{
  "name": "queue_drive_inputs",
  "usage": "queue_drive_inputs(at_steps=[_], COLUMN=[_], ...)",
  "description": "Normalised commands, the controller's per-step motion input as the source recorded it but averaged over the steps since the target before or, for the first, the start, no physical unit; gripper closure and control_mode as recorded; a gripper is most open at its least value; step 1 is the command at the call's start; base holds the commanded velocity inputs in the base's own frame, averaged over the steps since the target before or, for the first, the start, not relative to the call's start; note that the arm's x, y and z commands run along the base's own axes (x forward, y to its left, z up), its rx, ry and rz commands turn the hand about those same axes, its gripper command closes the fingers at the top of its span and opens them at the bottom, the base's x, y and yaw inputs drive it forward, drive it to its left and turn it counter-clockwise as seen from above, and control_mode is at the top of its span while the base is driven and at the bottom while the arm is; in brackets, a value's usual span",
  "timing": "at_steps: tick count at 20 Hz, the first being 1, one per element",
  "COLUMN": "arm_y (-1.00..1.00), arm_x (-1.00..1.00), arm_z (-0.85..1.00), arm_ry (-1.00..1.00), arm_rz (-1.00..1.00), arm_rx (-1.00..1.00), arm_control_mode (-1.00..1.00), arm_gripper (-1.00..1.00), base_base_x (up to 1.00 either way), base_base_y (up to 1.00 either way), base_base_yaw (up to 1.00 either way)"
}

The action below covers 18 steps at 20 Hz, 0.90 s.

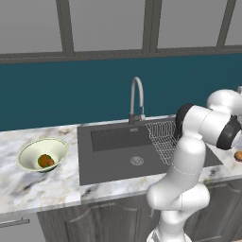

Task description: There is a mixed pile of frozen fruits and vegetables on the counter. Locate all the frozen vegetables and place the items in a bowl on the counter. Take all the frozen fruits and defrost them in a running sink.

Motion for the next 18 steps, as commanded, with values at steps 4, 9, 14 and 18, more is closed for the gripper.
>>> queue_drive_inputs(at_steps=[4, 9, 14, 18], arm_y=[-0.08, -0.07, -0.01, -0.04], arm_x=[0.03, 0.00, 0.00, 0.00], arm_z=[-0.13, -0.16, -0.17, -0.13], arm_ry=[-0.02, -0.02, -0.01, -0.01], arm_rz=[0.02, 0.00, 0.00, 0.00], arm_rx=[0.00, 0.00, 0.00, 0.00], arm_control_mode=[-1.00, -1.00, -1.00, -1.00], arm_gripper=[-1.00, -1.00, -1.00, -1.00], base_base_x=[0.00, 0.00, 0.00, 0.00], base_base_y=[0.00, 0.00, 0.00, 0.00], base_base_yaw=[0.00, 0.00, 0.00, 0.00])
